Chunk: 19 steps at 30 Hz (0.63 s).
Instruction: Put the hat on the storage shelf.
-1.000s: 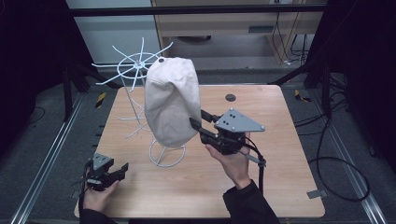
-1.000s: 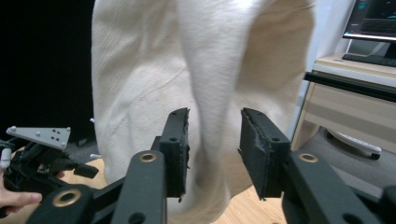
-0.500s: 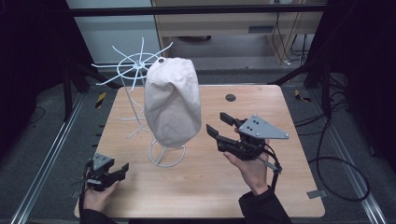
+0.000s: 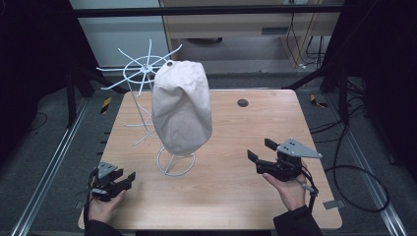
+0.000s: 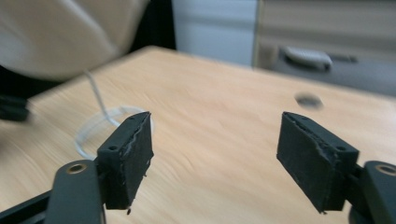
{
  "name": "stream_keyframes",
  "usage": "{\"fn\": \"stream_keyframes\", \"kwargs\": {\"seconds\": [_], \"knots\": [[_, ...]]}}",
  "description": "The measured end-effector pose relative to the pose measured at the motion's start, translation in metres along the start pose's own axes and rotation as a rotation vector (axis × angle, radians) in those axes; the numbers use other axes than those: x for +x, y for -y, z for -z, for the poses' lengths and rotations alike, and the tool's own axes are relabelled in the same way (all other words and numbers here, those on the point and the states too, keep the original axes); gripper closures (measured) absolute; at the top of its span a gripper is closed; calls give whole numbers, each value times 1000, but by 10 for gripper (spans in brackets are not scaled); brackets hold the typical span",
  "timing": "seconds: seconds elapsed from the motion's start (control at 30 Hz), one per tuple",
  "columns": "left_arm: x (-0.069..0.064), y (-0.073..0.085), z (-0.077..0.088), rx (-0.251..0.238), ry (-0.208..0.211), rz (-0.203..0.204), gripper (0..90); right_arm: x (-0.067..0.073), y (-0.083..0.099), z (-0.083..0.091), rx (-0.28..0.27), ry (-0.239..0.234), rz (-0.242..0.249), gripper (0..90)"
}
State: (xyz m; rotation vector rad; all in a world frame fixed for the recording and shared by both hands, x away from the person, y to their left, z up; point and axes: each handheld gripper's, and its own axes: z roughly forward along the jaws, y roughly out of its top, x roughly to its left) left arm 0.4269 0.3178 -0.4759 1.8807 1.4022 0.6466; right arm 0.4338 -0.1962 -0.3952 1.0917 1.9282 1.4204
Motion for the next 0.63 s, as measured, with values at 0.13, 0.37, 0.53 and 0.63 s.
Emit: {"fn": "stream_keyframes", "kwargs": {"seconds": [0.13,0.37,0.53,0.63], "knots": [[1,0,-1,0,1,2,470,-18,25,-1,55,48,-19,235],[3,1,-2,-9,-2,4,405,-43,56,-1,112,95,-86,219],[6,2,-4,-15,6,-1,351,-62,78,3,159,146,-107,211],[7,2,-5,-12,6,6,324,-71,84,5,170,180,-116,206]]}}
